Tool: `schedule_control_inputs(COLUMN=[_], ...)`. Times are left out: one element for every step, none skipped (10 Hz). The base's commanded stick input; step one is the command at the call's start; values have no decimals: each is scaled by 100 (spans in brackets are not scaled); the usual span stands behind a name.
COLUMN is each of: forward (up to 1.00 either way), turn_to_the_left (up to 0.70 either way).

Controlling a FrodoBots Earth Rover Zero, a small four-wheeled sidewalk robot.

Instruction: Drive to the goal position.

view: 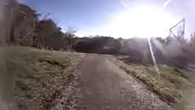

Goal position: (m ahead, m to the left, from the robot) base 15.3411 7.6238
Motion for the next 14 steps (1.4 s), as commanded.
schedule_control_inputs(forward=[70, 70, 70, 70, 70, 70, 70, 70, 70, 70, 70, 70, 70, 70], turn_to_the_left=[0, 0, 0, 0, 0, 0, 0, 0, 0, 0, 0, 0, 0, 0])
